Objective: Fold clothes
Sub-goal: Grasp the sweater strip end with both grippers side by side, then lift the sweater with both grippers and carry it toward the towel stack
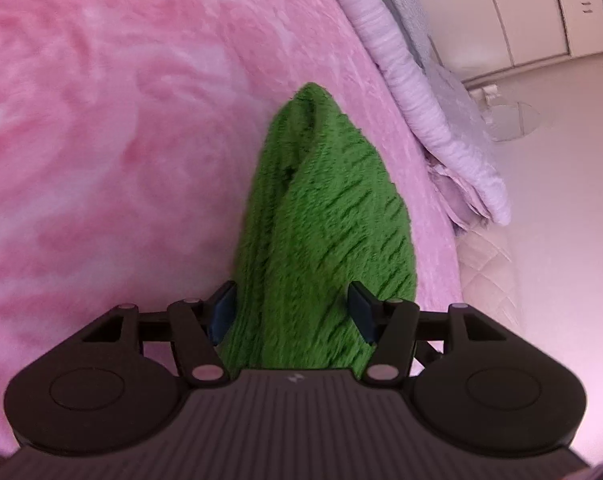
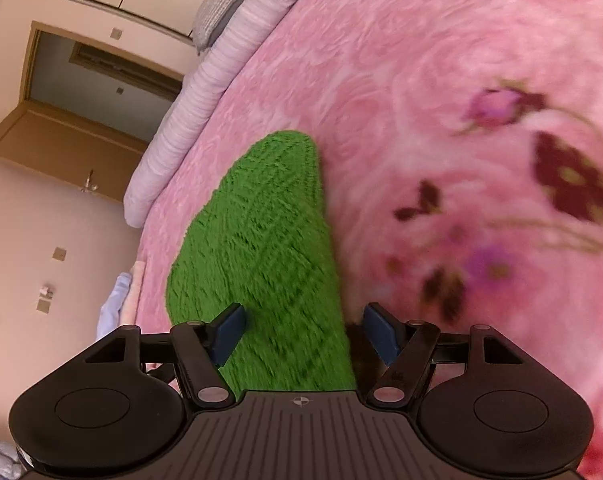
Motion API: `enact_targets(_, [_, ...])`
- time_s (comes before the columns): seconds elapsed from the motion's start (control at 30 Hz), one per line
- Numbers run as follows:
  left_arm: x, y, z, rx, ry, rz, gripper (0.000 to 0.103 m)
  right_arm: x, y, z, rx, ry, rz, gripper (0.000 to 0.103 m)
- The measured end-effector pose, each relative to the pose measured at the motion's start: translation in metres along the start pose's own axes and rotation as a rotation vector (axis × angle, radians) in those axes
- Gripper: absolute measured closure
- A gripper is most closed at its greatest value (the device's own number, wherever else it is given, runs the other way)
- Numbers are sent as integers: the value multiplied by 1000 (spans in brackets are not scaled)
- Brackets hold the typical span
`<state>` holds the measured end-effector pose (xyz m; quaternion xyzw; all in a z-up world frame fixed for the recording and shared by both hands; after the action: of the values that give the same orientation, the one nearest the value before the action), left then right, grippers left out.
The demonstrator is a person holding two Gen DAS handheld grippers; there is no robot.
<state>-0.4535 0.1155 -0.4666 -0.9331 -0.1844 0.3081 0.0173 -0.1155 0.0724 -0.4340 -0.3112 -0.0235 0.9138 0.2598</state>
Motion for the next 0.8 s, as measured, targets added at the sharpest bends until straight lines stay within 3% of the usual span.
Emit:
enact_targets(0.13, [18, -13, -4, 27, 58, 65, 60, 22, -12, 5, -56, -40, 43, 35])
enact_targets(0.3, [28, -28, -15, 34, 64, 134, 67, 36, -21, 4, -99, -34, 91, 56])
enact_targets(0.57, [18, -48, -43, -1, -11, 208, 78, 37, -33, 38, -8, 164, 187, 69])
enact_targets(0.7, [-24, -76, -78, 17, -40, 190, 78, 31, -46, 82, 17, 156, 215, 70])
enact_targets(0.8, [-64, -97, -102, 31, -61, 156, 78, 28, -56, 124, 25, 93, 237, 70])
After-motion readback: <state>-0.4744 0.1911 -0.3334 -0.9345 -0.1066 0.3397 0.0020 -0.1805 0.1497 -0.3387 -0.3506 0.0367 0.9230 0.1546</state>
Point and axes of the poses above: each gripper's, at about its wrist camera, not at the fingertips, and x roughly the way its jaws point, z to its left, y to its underside, the point moved 6 cm from there along x, roughly the way its jaws point, and after that the axes turned 7 degrees about z, right-handed, at the moved point
